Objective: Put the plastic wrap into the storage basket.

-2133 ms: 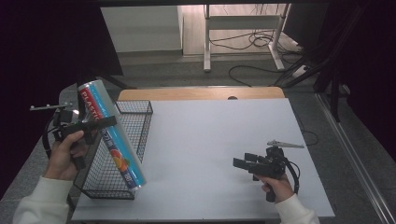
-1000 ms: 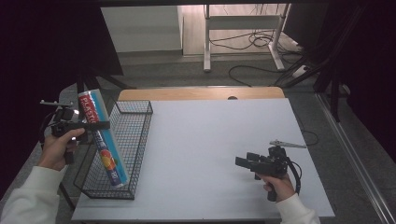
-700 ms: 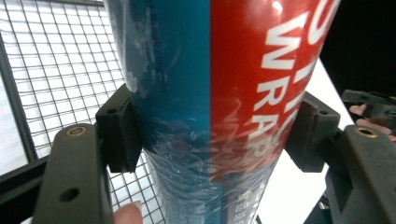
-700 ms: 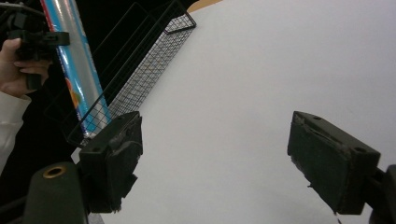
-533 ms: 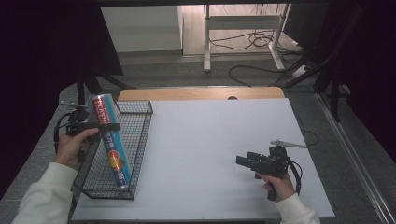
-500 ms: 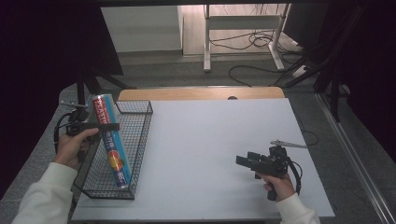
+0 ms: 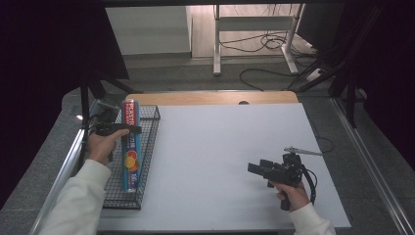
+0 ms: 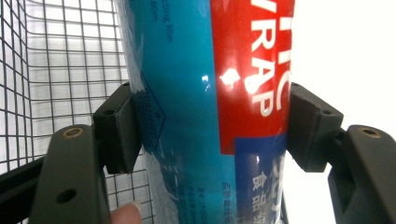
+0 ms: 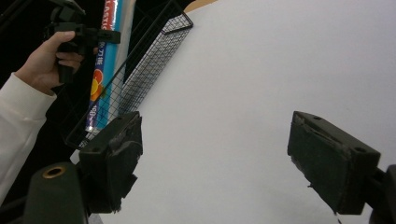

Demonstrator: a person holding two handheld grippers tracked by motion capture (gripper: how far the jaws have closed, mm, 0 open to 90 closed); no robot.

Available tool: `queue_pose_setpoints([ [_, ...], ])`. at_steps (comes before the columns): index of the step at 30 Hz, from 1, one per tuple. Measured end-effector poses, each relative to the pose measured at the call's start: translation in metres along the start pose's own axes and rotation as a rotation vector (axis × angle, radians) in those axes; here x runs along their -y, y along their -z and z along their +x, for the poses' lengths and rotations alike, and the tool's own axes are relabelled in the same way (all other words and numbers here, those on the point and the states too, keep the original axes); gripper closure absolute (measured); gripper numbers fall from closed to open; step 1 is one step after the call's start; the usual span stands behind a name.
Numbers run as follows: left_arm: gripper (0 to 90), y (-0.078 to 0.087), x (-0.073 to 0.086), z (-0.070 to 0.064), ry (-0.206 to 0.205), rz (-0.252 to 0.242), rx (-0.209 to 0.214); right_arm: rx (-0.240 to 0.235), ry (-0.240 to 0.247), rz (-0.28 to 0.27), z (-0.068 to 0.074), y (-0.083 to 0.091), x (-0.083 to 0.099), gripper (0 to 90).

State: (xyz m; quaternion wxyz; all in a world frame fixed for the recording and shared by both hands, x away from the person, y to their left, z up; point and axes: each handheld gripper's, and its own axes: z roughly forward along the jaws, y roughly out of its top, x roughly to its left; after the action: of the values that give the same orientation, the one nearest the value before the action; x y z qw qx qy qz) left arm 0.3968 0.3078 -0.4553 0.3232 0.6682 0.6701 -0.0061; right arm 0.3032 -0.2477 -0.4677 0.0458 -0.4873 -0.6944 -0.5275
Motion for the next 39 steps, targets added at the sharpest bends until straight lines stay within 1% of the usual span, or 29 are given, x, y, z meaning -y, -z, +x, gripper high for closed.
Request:
queue_pose_setpoints([
  [3, 30.4, -0.006, -0.001, 0.002, 0.011, 0.012, -0.016, 0.004, -0.005, 0.000, -0.001, 0.000, 0.000, 18.7],
  [5, 30.2, -0.010, 0.000, 0.002, 0.014, 0.015, -0.040, 0.006, -0.008, 0.000, -0.001, 0.000, 0.000, 18.7],
  [7, 29.9, -0.015, 0.001, 0.002, 0.009, 0.033, -0.067, 0.006, -0.011, 0.001, -0.001, 0.000, 0.000, 18.7],
  [10, 29.3, -0.023, 0.001, 0.001, 0.017, 0.040, -0.108, 0.010, -0.010, 0.003, -0.001, -0.001, 0.001, 18.7],
  [11, 28.9, -0.026, 0.001, 0.001, 0.015, 0.047, -0.136, 0.011, -0.009, 0.002, -0.001, -0.001, 0.001, 18.7],
  [12, 27.4, -0.028, 0.001, 0.000, 0.009, 0.050, -0.151, 0.011, -0.009, 0.002, -0.001, -0.001, 0.001, 18.7],
  [13, 25.4, -0.026, 0.001, 0.000, 0.009, 0.031, -0.137, 0.010, -0.013, 0.002, -0.001, 0.000, 0.001, 18.7],
  [14, 22.0, -0.017, 0.002, -0.004, 0.007, -0.023, -0.122, 0.010, -0.006, -0.001, -0.002, 0.000, 0.001, 18.7],
  [15, 21.1, -0.017, 0.002, -0.004, 0.007, -0.023, -0.122, 0.010, -0.006, -0.001, -0.002, 0.000, 0.001, 18.7],
  [17, 19.6, -0.010, 0.002, -0.009, -0.019, -0.040, -0.117, 0.010, -0.011, -0.001, -0.002, 0.000, 0.001, 18.7],
  [18, 18.8, -0.007, 0.003, -0.011, -0.023, -0.055, -0.114, 0.011, -0.012, -0.001, -0.002, 0.000, 0.001, 18.7],
  [20, 17.3, -0.001, 0.005, -0.014, -0.041, -0.070, -0.082, 0.010, -0.006, -0.002, -0.001, 0.000, 0.001, 18.6],
  [21, 16.6, 0.003, 0.007, -0.016, -0.050, -0.089, -0.071, 0.009, -0.009, 0.001, -0.001, 0.000, 0.001, 18.6],
  [23, 16.4, 0.010, 0.011, -0.020, -0.080, -0.103, -0.039, 0.008, 0.000, 0.001, 0.000, 0.000, 0.002, 18.5],
  [24, 16.2, 0.014, 0.015, -0.024, -0.107, -0.114, -0.016, 0.008, 0.002, 0.001, 0.001, 0.000, 0.002, 18.4],
  [25, 16.1, 0.017, 0.018, -0.026, -0.127, -0.123, 0.000, 0.009, 0.011, 0.001, 0.001, 0.000, 0.002, 18.4],
  [26, 16.3, 0.022, 0.023, -0.030, -0.149, -0.135, 0.026, 0.010, 0.015, 0.000, 0.002, 0.000, 0.002, 18.3],
  [27, 16.8, 0.026, 0.028, -0.034, -0.180, -0.146, 0.041, 0.011, 0.021, 0.000, 0.002, 0.001, 0.002, 18.2],
  [29, 18.6, 0.036, 0.045, -0.047, -0.272, -0.178, 0.058, 0.023, 0.043, -0.005, 0.002, 0.002, 0.002, 17.6],
  [30, 18.6, 0.036, 0.045, -0.047, -0.272, -0.178, 0.058, 0.023, 0.043, -0.005, 0.002, 0.002, 0.002, 17.6],
  [31, 18.6, 0.041, 0.056, -0.053, -0.315, -0.190, 0.087, 0.027, 0.055, -0.004, 0.002, 0.002, 0.002, 17.5],
  [32, 19.2, 0.044, 0.062, -0.058, -0.346, -0.190, 0.107, 0.042, 0.082, -0.006, 0.003, 0.003, 0.003, 17.0],
  [34, 19.2, 0.049, 0.074, -0.064, -0.391, -0.203, 0.127, 0.063, 0.116, -0.007, 0.004, 0.004, 0.003, 16.6],
  [35, 19.7, 0.051, 0.081, -0.067, -0.413, -0.206, 0.141, 0.084, 0.154, -0.006, 0.005, 0.005, 0.004, 15.7],
  [36, 19.7, 0.053, 0.085, -0.068, -0.425, -0.206, 0.150, 0.084, 0.154, -0.006, 0.005, 0.005, 0.004, 15.7],
  [38, 20.2, 0.056, 0.098, -0.071, -0.448, -0.222, 0.155, 0.104, 0.187, -0.002, 0.006, 0.006, 0.005, 15.2],
  [39, 20.3, 0.057, 0.103, -0.071, -0.449, -0.229, 0.159, 0.110, 0.204, 0.000, 0.005, 0.006, 0.006, 14.8],
])
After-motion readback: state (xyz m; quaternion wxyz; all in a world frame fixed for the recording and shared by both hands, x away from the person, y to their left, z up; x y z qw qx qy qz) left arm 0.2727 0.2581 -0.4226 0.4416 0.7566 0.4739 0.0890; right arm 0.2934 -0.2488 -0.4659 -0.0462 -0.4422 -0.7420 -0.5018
